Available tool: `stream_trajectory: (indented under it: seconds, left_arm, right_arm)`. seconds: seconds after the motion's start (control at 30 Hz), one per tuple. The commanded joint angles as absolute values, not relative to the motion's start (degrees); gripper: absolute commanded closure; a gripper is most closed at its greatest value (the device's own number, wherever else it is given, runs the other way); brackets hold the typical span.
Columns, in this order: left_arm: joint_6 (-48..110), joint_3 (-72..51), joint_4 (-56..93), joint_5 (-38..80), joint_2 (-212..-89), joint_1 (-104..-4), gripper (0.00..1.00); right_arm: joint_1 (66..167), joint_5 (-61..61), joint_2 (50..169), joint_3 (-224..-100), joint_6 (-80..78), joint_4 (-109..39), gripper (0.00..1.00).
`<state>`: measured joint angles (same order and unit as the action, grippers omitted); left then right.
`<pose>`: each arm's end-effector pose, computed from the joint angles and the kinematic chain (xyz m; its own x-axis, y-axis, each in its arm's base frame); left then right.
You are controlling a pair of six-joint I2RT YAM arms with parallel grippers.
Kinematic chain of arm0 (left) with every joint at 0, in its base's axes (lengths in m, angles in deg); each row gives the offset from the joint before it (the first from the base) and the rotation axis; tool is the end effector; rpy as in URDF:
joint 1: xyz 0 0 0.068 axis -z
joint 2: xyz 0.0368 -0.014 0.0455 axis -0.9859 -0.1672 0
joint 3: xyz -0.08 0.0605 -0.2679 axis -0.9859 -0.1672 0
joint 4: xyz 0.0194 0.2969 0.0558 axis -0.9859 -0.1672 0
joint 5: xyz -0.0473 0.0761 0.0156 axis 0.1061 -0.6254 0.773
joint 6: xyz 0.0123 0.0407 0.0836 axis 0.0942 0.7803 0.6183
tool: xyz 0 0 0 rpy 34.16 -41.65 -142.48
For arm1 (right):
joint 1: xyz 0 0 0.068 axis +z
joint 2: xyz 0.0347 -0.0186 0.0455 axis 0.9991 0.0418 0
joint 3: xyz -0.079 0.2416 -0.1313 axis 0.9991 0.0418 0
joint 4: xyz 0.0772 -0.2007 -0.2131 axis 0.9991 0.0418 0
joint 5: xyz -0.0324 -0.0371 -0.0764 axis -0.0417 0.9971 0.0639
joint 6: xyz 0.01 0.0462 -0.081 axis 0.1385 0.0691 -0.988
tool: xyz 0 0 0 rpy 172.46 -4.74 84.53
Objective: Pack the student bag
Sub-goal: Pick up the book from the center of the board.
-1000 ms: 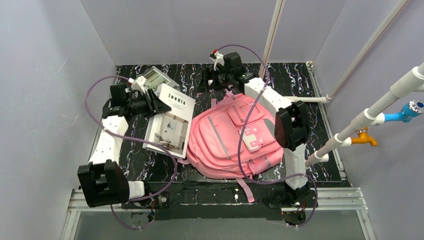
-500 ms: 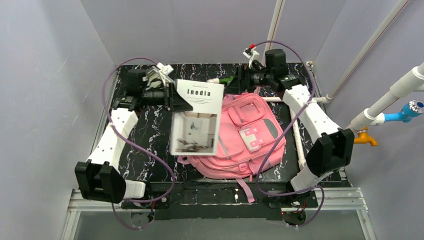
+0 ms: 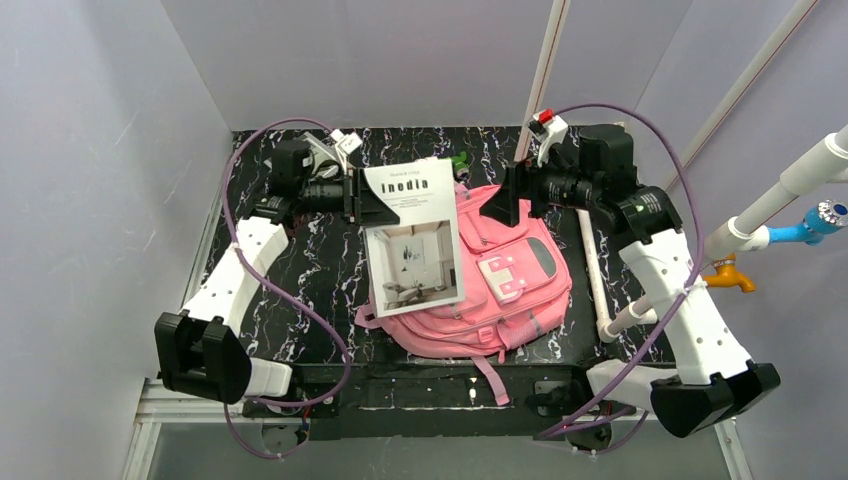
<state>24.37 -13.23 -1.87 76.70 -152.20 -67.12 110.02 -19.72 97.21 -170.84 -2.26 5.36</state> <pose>0.3266 -0.1549 0.3534 -0.6914 0.0206 -0.7221 0.7001 0.2659 -0.6627 0.2779 0.1572 0.4444 -0.4661 -0.0979 -0.8793 -0.6845 0.6695 0.2883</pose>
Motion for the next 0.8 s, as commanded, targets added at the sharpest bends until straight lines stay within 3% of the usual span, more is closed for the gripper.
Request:
stream_trajectory:
  seconds: [0.0, 0.1, 0.17, 0.27, 0.33, 0.43, 0.53, 0.57, 0.63, 0.67, 0.77]
  left_arm:
    - [0.0, -18.9, 20.7, 75.3, -147.7, -73.1, 1.00]
    - [-8.5, -22.0, 20.2, 65.9, -143.0, -76.5, 1.00]
    - [-11.6, -24.3, 20.2, 58.8, -137.9, -77.4, 1.00]
    - [-16.2, -26.6, 20.2, 48.8, -132.3, -78.2, 1.00]
    - [-19.6, -26.8, 21.2, 46.2, -131.4, -78.0, 1.00]
    - [-33.3, -33.7, 37.5, 46.1, -132.3, -77.8, 1.00]
    - [-35.4, -34.6, 38.6, 45.5, -131.9, -77.5, 1.00]
    - [-36.5, -35.4, 39.5, 45.3, -131.2, -77.3, 1.00]
    - [-36.8, -36.3, 39.6, 45.4, -130.3, -76.7, 1.00]
    - [-36.8, -36.4, 39.6, 45.7, -130.1, -76.2, 0.91]
    - [-35.7, -36.7, 39.6, 46.9, -130.2, -75.4, 0.79]
  right_arm:
    - [109.9, -26.4, 96.5, -161.5, 7.5, -5.7, 0.02]
    - [110.1, -38.0, 94.1, -149.1, 27.7, -29.1, 0.02]
    - [110.6, -37.1, 92.6, -141.7, 40.3, -45.1, 0.02]
    - [113.0, -26.1, 89.8, -134.3, 53.4, -53.3, 0.02]
    - [119.3, -12.7, 88.8, -124.5, 66.8, -70.2, 0.02]
    - [129.0, -3.3, 98.9, -122.1, 79.1, -91.8, 0.02]
    - [130.1, -0.7, 100.9, -125.6, 77.5, -90.5, 0.02]
    - [130.2, -0.6, 103.0, -127.6, 77.5, -91.6, 0.06]
    - [130.1, 2.2, 104.0, -129.1, 74.6, -89.8, 0.42]
    - [130.1, 3.0, 104.6, -129.3, 74.6, -90.5, 0.53]
    - [129.4, 2.9, 107.0, -129.9, 76.3, -93.6, 0.69]
